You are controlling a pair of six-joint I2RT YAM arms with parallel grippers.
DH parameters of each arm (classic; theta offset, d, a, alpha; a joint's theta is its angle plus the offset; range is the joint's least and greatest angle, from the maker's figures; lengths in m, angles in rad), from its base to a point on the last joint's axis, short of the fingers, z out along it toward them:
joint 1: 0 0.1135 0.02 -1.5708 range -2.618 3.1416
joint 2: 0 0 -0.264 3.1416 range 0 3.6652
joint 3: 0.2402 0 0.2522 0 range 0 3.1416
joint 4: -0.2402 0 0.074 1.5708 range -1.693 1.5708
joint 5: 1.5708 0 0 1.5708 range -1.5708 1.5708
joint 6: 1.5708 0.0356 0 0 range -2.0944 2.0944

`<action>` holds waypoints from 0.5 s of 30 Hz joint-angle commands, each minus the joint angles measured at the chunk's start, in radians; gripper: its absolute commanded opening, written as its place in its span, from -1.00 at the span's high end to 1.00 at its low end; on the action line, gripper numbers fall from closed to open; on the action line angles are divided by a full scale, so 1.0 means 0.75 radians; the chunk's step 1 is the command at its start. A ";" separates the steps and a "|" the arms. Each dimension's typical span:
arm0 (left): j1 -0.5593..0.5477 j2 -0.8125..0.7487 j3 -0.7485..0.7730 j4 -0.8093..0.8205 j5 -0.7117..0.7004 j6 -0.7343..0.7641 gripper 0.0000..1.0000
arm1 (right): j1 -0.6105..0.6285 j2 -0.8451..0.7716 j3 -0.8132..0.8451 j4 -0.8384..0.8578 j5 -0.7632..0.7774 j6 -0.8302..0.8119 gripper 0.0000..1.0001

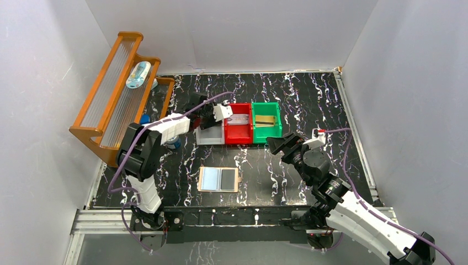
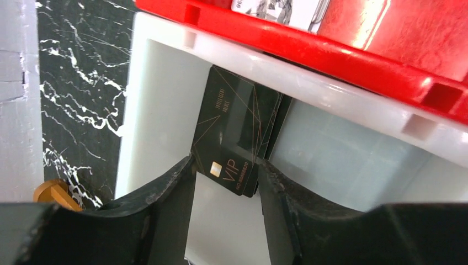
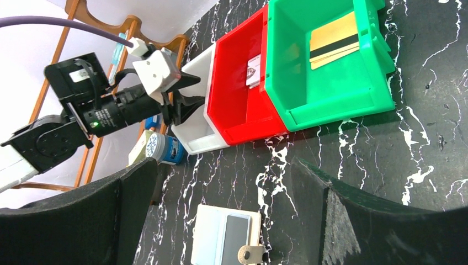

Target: Take the credit cards out of the card holder

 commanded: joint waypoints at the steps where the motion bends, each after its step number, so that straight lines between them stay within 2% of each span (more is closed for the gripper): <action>1: -0.008 -0.162 -0.018 -0.003 0.063 -0.066 0.07 | -0.004 0.006 0.063 0.029 0.005 0.009 -0.97; 6: -0.008 -0.310 -0.074 0.025 0.054 -0.212 0.00 | -0.004 0.073 0.101 0.028 -0.082 0.003 -0.97; 12: -0.007 -0.574 -0.215 0.090 0.098 -0.658 -0.14 | -0.005 0.231 0.179 0.011 -0.235 0.006 -0.97; 15: -0.006 -0.729 -0.330 0.097 0.155 -0.900 -0.30 | -0.005 0.342 0.229 0.012 -0.360 0.003 -0.97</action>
